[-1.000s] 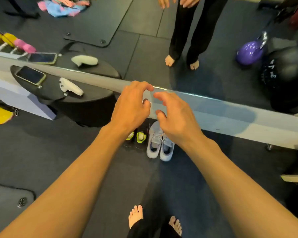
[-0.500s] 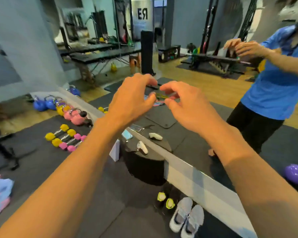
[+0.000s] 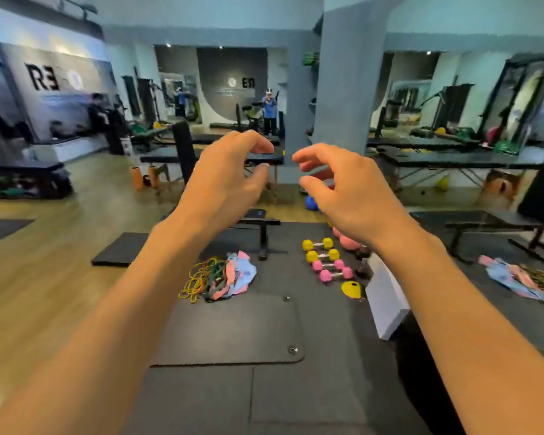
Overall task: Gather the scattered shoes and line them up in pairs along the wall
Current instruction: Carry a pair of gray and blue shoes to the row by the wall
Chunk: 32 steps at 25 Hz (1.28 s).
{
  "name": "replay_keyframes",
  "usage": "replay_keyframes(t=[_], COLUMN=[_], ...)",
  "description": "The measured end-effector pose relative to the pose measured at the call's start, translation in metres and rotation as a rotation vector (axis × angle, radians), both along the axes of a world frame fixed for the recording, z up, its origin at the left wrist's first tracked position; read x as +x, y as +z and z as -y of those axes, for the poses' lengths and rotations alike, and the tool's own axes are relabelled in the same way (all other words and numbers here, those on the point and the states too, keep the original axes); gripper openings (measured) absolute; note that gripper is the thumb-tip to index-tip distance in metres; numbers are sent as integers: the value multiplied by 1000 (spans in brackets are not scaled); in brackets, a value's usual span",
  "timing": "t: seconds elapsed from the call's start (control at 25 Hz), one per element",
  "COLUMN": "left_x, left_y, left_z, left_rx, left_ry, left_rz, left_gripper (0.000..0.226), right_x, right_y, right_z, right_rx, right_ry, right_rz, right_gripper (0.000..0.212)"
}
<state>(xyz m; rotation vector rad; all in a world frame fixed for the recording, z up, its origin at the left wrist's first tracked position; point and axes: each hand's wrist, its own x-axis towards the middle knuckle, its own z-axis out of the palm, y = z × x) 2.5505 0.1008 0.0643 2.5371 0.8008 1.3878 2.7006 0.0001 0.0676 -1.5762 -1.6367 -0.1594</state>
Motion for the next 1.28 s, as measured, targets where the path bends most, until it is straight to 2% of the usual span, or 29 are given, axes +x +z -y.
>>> replay_keyframes(t=[0.32, 0.76, 1.04, 1.28], left_x=[-325, -697, -892, -1066], left_y=[-2, -44, -68, -86], left_z=[-41, -74, -40, -20], left_rx=[-77, -134, -166, -179], left_ry=[382, 1158, 1602, 1746], left_rz=[84, 160, 244, 333], left_gripper=[20, 22, 19, 17], right_x=[-330, -708, -951, -1131], right_y=[-10, -41, -59, -77], right_z=[-136, -285, -306, -312], right_rx=[18, -122, -208, -230], right_ry=[554, 1173, 1540, 1669], right_rz=[-53, -58, 19, 28], right_gripper=[29, 27, 25, 24])
